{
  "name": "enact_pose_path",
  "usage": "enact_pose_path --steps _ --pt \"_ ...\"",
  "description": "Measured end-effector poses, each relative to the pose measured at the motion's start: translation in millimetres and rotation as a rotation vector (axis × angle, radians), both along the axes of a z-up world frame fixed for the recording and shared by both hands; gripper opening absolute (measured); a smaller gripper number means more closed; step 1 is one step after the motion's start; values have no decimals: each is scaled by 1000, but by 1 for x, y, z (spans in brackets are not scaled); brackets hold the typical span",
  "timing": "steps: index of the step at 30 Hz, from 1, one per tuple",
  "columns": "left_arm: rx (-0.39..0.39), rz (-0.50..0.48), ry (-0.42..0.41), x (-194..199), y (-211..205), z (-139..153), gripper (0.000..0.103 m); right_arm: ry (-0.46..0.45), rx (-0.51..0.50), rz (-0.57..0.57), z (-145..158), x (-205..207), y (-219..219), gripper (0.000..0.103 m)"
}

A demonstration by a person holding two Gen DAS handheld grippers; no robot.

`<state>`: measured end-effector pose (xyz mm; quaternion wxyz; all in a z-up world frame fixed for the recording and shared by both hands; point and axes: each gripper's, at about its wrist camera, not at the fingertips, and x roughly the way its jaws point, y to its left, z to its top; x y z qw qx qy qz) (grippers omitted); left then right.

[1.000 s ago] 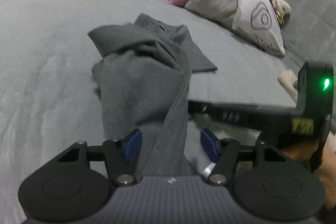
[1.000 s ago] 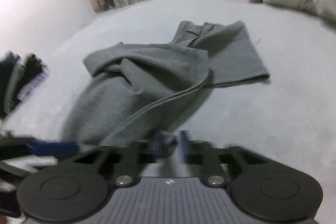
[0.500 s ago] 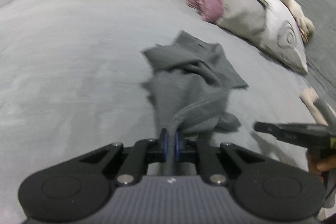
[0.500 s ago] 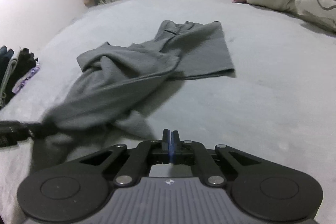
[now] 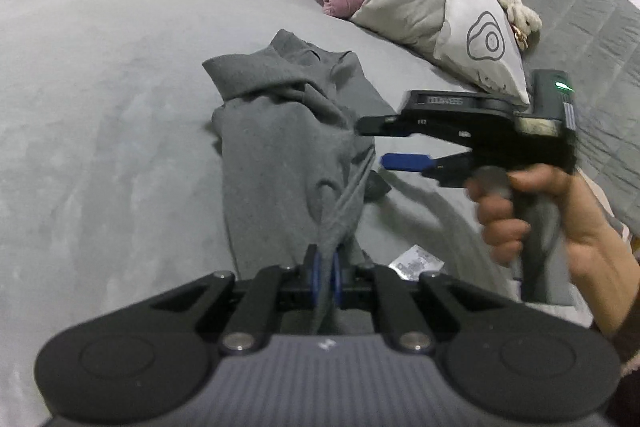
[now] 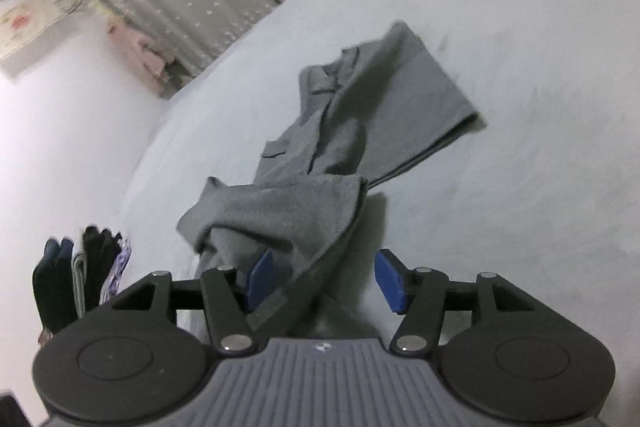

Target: Fold clothes

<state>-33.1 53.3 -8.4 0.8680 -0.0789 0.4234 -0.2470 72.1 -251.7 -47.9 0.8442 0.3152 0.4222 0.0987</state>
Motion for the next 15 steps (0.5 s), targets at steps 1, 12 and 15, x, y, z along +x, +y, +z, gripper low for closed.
enact_pose_path --steps 1,12,15 --pt "1 -1 6 1 1 -1 7 2 -14 -10 -5 4 5 56" --pt "-199 158 39 22 80 16 48 -257 11 23 17 -11 35 5" --pt "-293 219 52 26 105 18 60 -330 72 123 36 -24 55 5"
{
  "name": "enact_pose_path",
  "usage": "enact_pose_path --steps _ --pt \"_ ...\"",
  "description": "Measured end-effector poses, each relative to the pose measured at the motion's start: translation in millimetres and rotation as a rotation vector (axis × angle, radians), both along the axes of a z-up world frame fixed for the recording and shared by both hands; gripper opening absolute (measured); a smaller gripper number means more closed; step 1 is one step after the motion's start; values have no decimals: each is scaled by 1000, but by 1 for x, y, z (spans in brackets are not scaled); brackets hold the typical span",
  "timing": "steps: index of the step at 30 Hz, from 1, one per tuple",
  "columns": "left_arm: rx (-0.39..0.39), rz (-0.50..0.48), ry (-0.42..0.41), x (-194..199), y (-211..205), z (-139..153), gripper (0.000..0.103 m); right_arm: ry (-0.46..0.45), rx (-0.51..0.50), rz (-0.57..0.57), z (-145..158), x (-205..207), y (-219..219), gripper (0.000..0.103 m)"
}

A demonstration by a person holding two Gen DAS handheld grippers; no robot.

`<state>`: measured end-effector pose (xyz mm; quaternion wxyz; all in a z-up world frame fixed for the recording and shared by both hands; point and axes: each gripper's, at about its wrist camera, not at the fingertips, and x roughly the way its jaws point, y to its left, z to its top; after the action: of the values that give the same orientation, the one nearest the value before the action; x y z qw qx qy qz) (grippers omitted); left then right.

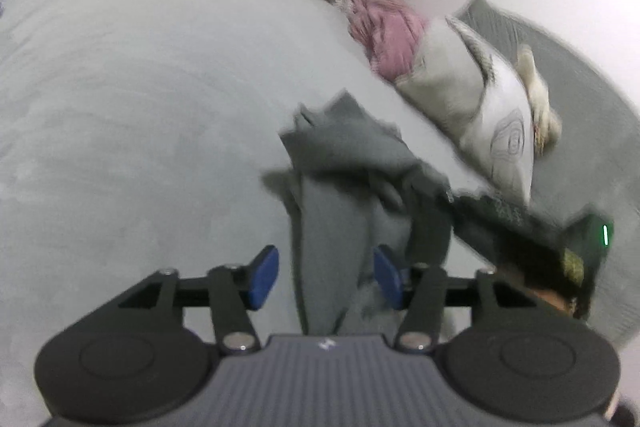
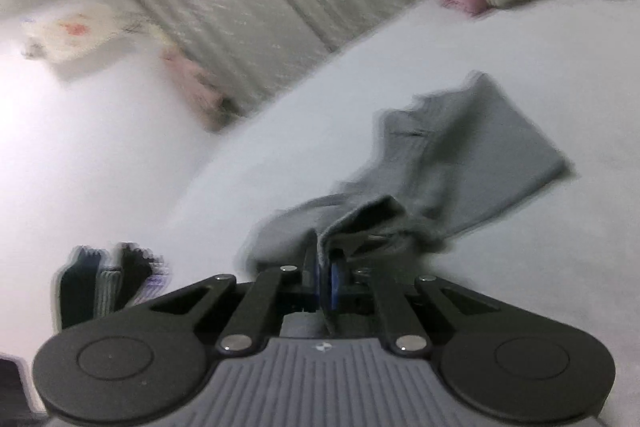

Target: Fold clothes

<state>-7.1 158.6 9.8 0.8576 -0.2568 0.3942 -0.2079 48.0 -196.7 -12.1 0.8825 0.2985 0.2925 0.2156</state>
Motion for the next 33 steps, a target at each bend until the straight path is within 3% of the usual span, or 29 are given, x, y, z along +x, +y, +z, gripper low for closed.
enact_pose_path --steps 5,8,10,14,19,25,33 --pt "-148 65 57 9 32 -10 70 -35 -4 188 9 -17 51 5" --pt "-178 76 108 16 37 -22 70 -39 -26 321 6 -33 86 5" --pt "-176 78 137 22 37 -30 70 -41 -41 410 4 -44 110 5" --pt "-118 69 183 33 27 -44 70 -28 -81 472 -5 -52 124 5" --pt "-103 74 226 41 12 -56 68 8 -102 429 -9 -44 110 4" --pt "-112 71 155 40 13 -41 75 -97 -111 308 28 -57 56 3" --pt "16 -37 202 41 -34 -54 75 -160 -152 56 60 -77 -35 3"
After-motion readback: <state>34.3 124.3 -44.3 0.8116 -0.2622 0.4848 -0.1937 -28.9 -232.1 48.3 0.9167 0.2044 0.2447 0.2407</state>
